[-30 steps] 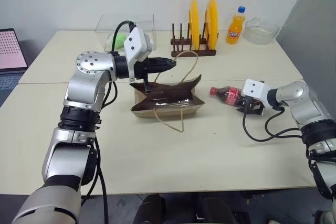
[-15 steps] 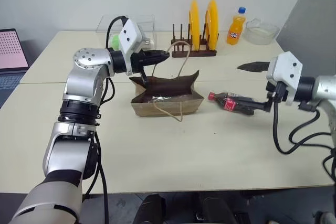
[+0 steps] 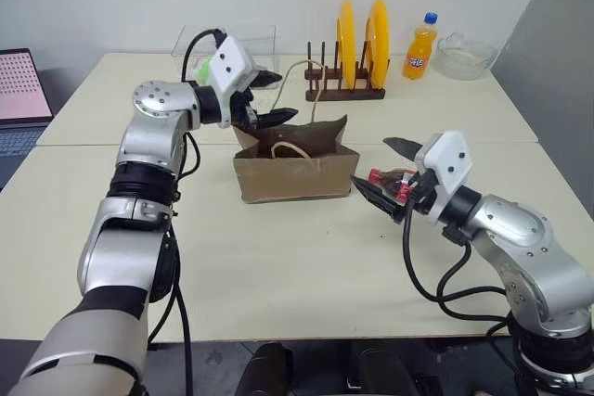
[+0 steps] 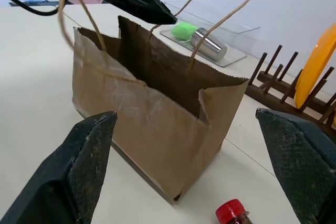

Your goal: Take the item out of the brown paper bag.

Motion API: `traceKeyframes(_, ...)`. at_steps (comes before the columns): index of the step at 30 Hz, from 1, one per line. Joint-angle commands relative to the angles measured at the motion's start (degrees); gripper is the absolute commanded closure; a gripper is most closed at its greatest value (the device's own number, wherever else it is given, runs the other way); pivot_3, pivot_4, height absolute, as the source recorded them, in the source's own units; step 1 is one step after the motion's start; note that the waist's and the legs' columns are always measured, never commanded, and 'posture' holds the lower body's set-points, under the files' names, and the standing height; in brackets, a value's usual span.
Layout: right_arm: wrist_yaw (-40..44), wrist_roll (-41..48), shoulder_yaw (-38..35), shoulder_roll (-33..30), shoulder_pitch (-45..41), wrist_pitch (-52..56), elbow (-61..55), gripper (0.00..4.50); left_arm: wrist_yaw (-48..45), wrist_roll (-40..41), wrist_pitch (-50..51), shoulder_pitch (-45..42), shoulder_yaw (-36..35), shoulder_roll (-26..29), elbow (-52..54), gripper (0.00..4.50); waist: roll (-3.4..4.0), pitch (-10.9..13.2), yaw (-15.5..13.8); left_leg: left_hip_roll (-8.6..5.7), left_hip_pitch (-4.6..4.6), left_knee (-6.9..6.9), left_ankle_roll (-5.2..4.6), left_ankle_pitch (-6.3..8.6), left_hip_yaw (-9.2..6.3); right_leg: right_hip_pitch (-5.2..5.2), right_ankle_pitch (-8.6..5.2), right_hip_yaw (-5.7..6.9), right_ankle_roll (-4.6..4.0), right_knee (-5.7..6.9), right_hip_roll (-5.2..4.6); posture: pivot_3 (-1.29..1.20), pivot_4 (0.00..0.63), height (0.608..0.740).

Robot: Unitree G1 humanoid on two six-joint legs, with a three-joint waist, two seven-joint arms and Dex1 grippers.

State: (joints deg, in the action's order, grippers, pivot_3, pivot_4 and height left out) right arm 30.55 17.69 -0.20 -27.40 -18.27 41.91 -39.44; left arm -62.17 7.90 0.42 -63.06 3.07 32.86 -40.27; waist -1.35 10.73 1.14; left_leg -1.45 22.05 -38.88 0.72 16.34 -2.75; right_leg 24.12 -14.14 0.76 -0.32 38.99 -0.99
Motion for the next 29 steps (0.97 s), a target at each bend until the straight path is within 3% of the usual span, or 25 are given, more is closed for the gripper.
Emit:
traceKeyframes(1,1.12,1.0,-0.97,-1.37,1.27,-2.32,-1.42,0.0,1.51,1.71,1.93,0.18,-4.2,4.14,6.54,0.05,0.0,0.0,0.23,0.0,0.01,0.01,0.0,0.0,-0.02,0.01,-0.01,0.01,0.01,0.0,0.01,0.0,0.15,0.74)
traceKeyframes(5,2.45,1.19,-2.66,-2.67,3.06,-5.98,0.59,0.0,4.47,5.82,12.98,8.23,-8.62,7.43,21.35,0.05,0.02,-0.01,0.72,0.02,-0.04,0.06,0.0,0.0,-0.01,0.0,-0.01,-0.03,0.02,0.01,0.01,0.0,0.15,0.74)
traceKeyframes(9,0.42,-1.3,-5.4,-2.44,6.63,-12.52,1.77,0.0,13.91,12.57,29.7,23.67,-16.18,6.76,41.88,0.05,0.04,-0.03,0.57,0.03,-0.13,0.06,0.0,0.0,-0.02,-0.06,-0.06,-0.06,0.11,0.02,0.0,0.0,0.15,0.74)
traceKeyframes(12,-1.95,-2.32,-6.52,-0.24,11.93,-16.39,0.54,0.0,23.92,12.21,34.16,37.14,-19.9,2.23,55.81,0.05,0.0,-0.04,0.31,0.04,-0.1,0.05,0.01,0.0,-0.06,-0.07,-0.07,-0.04,0.12,0.0,0.0,0.0,0.15,0.74)
traceKeyframes(15,-7.0,-4.45,-6.21,4.73,17.2,-20.41,-0.39,0.0,33.18,7.35,34.63,49.08,-18.38,-3.03,66.36,0.05,-0.01,-0.04,-0.13,0.05,-0.1,0.05,0.02,0.0,-0.06,-0.09,-0.06,-0.05,0.11,-0.01,-0.02,0.0,0.15,0.74)
traceKeyframes(22,-15.93,-12.66,-2.29,14.91,32.17,-32.78,4.64,0.0,46.49,-2.9,22.91,69.83,-12.01,-15.04,70.55,0.05,0.03,-0.4,-1.02,0.05,-0.32,0.13,0.02,0.02,0.0,-0.26,-0.15,-0.11,0.22,-0.07,-0.02,0.0,0.15,0.74)
traceKeyframes(25,-16.06,-16.97,0.05,14.53,34.51,-38.85,8.65,0.0,47.92,-4.16,18.28,72.63,-12.0,-16.88,68.64,0.05,0.01,-0.38,-1.05,0.05,-0.35,0.12,0.0,0.03,0.01,-0.3,-0.17,-0.11,0.24,-0.1,-0.02,0.0,0.15,0.74)
traceKeyframes(29,-16.07,-16.38,-0.54,14.63,33.51,-40.33,11.21,0.0,47.67,-2.63,15.91,71.66,-12.06,-17.43,67.97,0.05,0.03,-0.39,-1.04,0.05,-0.63,0.11,-0.01,0.02,-0.02,-0.57,-0.17,-0.04,0.18,-0.1,-0.01,0.0,0.15,0.74)
